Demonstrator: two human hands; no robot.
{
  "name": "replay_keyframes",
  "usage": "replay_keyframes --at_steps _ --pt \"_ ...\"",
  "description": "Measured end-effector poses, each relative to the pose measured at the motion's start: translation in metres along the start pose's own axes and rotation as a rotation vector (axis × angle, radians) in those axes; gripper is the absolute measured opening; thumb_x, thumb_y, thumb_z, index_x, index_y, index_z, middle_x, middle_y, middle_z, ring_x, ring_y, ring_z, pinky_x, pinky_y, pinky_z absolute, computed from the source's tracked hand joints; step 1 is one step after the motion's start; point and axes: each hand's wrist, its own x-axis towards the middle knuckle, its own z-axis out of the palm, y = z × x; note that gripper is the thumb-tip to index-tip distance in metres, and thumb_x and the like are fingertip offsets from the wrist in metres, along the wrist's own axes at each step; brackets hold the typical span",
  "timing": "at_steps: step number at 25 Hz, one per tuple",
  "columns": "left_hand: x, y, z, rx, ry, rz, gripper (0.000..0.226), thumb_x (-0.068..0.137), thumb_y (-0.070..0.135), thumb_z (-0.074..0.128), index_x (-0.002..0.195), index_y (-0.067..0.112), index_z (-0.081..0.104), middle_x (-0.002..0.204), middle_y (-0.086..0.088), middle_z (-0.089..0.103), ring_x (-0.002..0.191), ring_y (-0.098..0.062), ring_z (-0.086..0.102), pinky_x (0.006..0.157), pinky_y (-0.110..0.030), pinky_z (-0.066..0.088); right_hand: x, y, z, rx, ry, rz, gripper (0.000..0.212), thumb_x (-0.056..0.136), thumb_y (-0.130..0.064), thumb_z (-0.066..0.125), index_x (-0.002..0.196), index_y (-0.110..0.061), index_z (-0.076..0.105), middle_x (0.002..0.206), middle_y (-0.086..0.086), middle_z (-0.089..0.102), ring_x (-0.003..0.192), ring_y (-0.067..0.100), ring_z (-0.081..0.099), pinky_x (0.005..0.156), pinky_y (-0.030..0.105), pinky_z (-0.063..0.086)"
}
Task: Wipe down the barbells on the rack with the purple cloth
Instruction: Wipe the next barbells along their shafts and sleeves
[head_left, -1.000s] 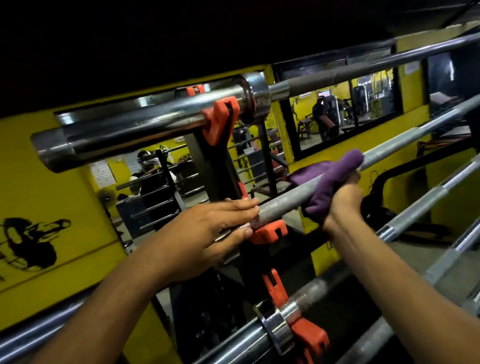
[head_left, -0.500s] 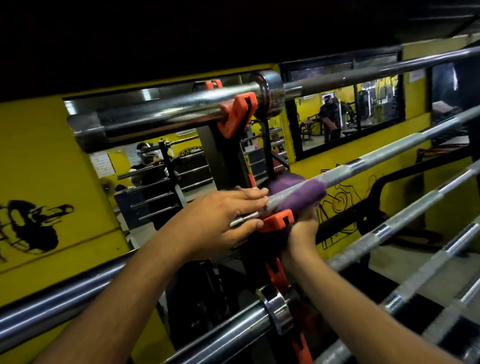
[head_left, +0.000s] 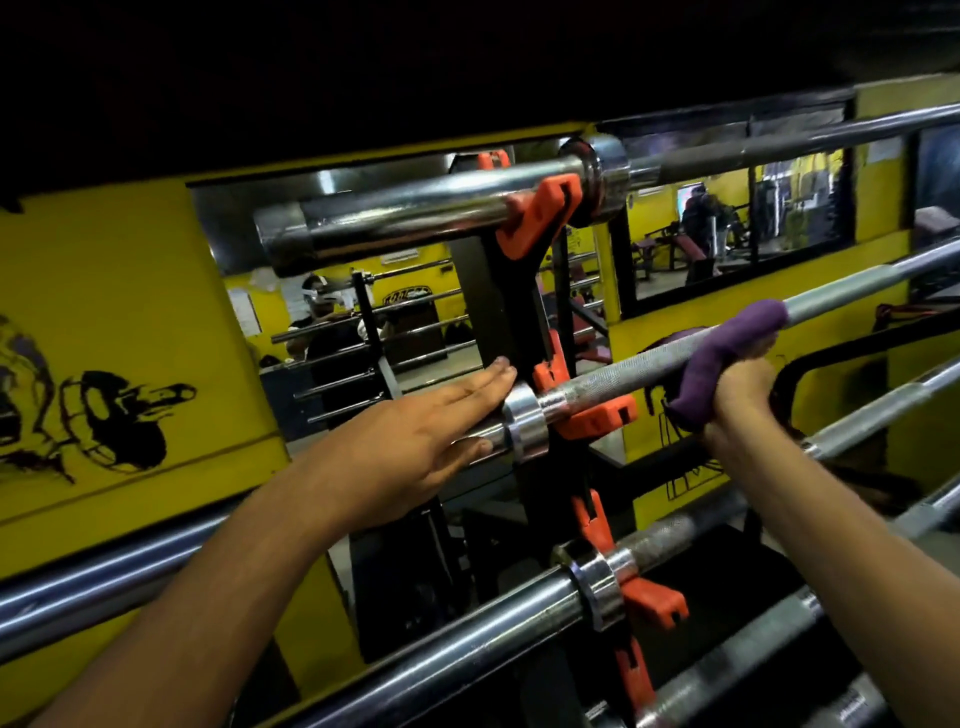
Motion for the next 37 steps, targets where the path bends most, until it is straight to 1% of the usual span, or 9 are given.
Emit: replay_keyframes --at_steps 4,12,15,19,22,26,32,34,37 --pt "-0.001 -0.002 0.004 0.029 0.012 0.017 0.069 0.103 0.042 0.038 0.154 0.047 -0.008 0.157 0.036 -0.01 0.143 0.003 0.022 0.114 -0.028 0.034 -0.078 0.015 -0.001 -0.33 -0.291 -0.07 0.029 0.108 -0.036 0.034 0.092 -0.022 0.053 0.076 -0.003 0.062 0.062 0.006 0.059 0.062 0.025 0.053" --pt "-0.038 -0.007 -0.017 0.013 -0.097 0.07 0.081 0.103 0.038 0.045 0.146 0.056 -0.021 0.155 0.037 -0.019 0.142 -0.002 0.028 0.113 -0.028 0.034 -0.177 -0.078 -0.018 -0.609 -0.492 -0.229 0.04 0.106 -0.018 0.041 0.072 -0.013 0.061 0.053 -0.011 0.065 0.057 0.008 0.058 0.051 0.014 0.045" --pt "-0.079 -0.027 -0.028 0.047 -0.098 0.067 0.074 0.1 0.049 0.04 0.147 0.057 -0.016 0.154 0.04 -0.017 0.141 0.001 0.028 0.112 -0.026 0.036 -0.193 -0.101 -0.005 -0.584 -0.397 -0.556 0.024 0.106 -0.034 0.047 0.1 -0.021 0.066 0.084 -0.009 0.069 0.072 0.004 0.06 0.063 0.014 0.046" --pt "-0.12 -0.057 -0.029 0.034 -0.072 0.061 0.068 0.093 0.062 0.036 0.147 0.062 -0.005 0.153 0.044 -0.006 0.144 0.008 0.018 0.118 -0.027 0.029 -0.184 -0.089 0.033 -1.566 -0.524 -1.127 0.054 0.094 -0.065 0.041 0.136 -0.035 0.054 0.134 -0.001 0.038 0.101 0.015 0.058 0.079 0.033 0.051" --pt "-0.123 -0.06 -0.024 0.017 -0.034 0.058 0.068 0.096 0.053 0.047 0.148 0.061 0.005 0.153 0.044 0.001 0.142 0.01 0.019 0.116 -0.02 0.024 -0.176 -0.098 0.058 -1.951 -0.738 -1.012 0.046 0.092 -0.061 0.051 0.125 -0.03 0.059 0.129 -0.002 0.044 0.107 0.026 0.061 0.08 0.037 0.051" --pt "-0.122 -0.064 -0.024 -0.028 -0.018 0.04 0.067 0.097 0.048 0.053 0.149 0.058 0.013 0.153 0.042 0.007 0.143 0.01 0.02 0.115 -0.018 0.022 -0.177 -0.123 0.075 -2.077 -0.996 -0.948 0.031 0.09 -0.054 0.063 0.109 -0.03 0.063 0.107 -0.008 0.039 0.101 0.02 0.057 0.081 0.036 0.048" --pt "-0.119 -0.066 -0.022 -0.066 0.008 0.031 0.069 0.096 0.046 0.058 0.148 0.06 0.016 0.153 0.042 0.012 0.143 0.007 0.025 0.118 -0.032 0.032 -0.183 -0.126 0.084 -2.179 -1.187 -0.874 0.032 0.087 -0.046 0.067 0.113 -0.028 0.067 0.118 -0.007 0.049 0.099 0.014 0.054 0.082 0.03 0.044" --pt "-0.119 -0.068 -0.021 -0.076 0.027 0.035 0.069 0.095 0.047 0.06 0.148 0.059 0.018 0.154 0.04 0.014 0.143 0.008 0.023 0.119 -0.033 0.03 -0.181 -0.137 0.101 -2.184 -1.166 -0.729 0.033 0.08 -0.05 0.066 0.105 -0.029 0.068 0.11 -0.007 0.059 0.095 0.015 0.058 0.086 0.034 0.048" --pt "-0.119 -0.068 -0.018 -0.061 0.042 0.043 0.068 0.095 0.047 0.06 0.147 0.061 0.017 0.151 0.044 0.014 0.137 0.017 0.017 0.119 -0.025 0.025 -0.189 -0.159 0.115 -1.956 -0.902 -0.95 0.026 0.088 -0.049 0.063 0.094 -0.023 0.063 0.096 -0.005 0.063 0.09 0.02 0.061 0.081 0.038 0.05"
